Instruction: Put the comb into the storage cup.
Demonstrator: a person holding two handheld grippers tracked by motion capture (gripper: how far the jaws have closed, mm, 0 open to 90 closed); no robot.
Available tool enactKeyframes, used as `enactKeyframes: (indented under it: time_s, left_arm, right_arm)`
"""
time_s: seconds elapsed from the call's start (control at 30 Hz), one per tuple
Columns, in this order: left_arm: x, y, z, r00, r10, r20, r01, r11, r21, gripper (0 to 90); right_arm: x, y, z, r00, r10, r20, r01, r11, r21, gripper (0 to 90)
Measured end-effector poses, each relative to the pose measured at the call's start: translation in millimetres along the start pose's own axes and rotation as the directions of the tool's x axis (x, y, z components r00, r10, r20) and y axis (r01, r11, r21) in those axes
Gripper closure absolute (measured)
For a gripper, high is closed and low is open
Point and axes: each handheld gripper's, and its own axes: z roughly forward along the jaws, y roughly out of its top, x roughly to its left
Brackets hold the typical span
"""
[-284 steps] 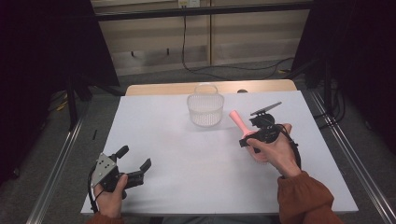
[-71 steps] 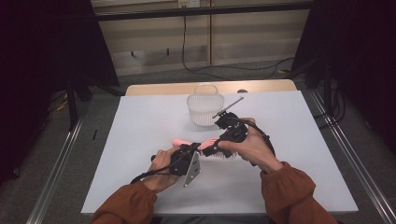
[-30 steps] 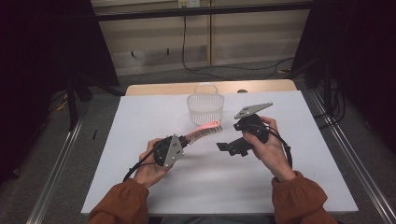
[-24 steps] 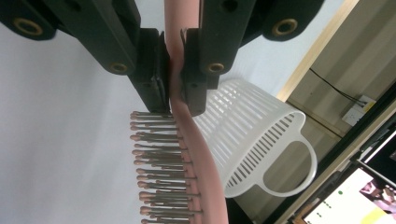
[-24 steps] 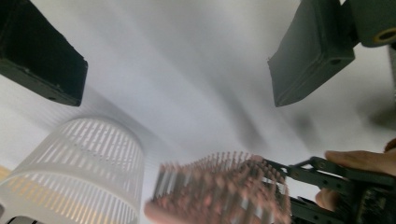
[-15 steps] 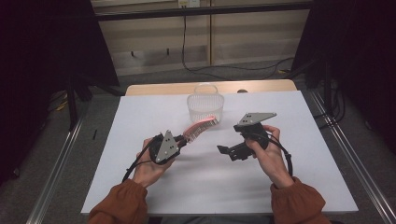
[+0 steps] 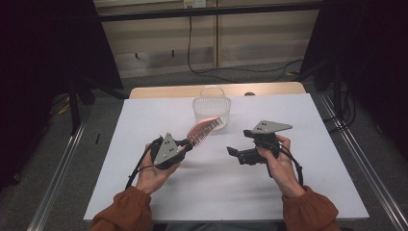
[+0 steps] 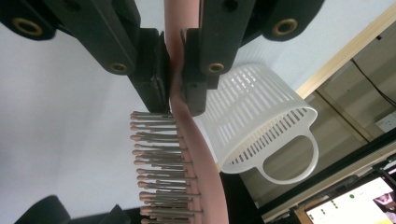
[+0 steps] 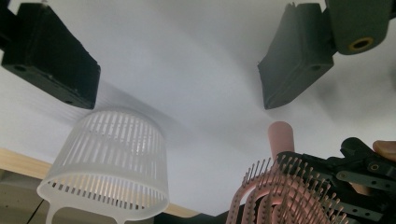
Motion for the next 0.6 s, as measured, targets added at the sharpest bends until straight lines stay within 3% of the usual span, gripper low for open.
enactKeyframes:
  time_s: [0.17,0.27,0.37,0.43,0.5,0.6]
  left_arm:
    - [3.9,-2.0,-2.7,0.9988,-0.048,0.013,0.048,0.9984,-0.028,81.5]
    - [6.0,-2.7,-4.5,0.9959,-0.087,0.025,0.088,0.9951,-0.045,81.5]
    - [7.4,-2.8,-5.8,0.9825,-0.173,0.07,0.177,0.9819,-0.066,81.5]
    - [6.8,-1.1,-7.0,0.9797,-0.182,0.084,0.188,0.9791,-0.076,81.5]
    - [5.3,0.3,-7.0,0.9709,-0.213,0.109,0.224,0.9698,-0.096,81.5]
    - [3.6,1.7,-6.9,0.967,-0.215,0.137,0.23,0.967,-0.108,81.5]
  right_arm:
    - [0.9,-3.4,-2.2,0.9985,-0.04,-0.037,0.038,0.998,-0.052,12.6]
    - [-1.8,-6.0,-5.5,0.9984,-0.034,-0.045,0.03,0.997,-0.073,12.7]
    - [-4.4,-8.0,-7.6,0.9983,-0.025,-0.052,0.02,0.996,-0.088,11.6]
    - [-5.2,-8.1,-8.4,0.9982,-0.021,-0.056,0.015,0.994,-0.106,11.5]
    - [-4.5,-7.2,-9.5,0.9964,-0.027,-0.081,0.016,0.992,-0.124,10.7]
    - [-3.3,-6.3,-10.6,0.9927,-0.029,-0.117,0.012,0.989,-0.147,7.3]
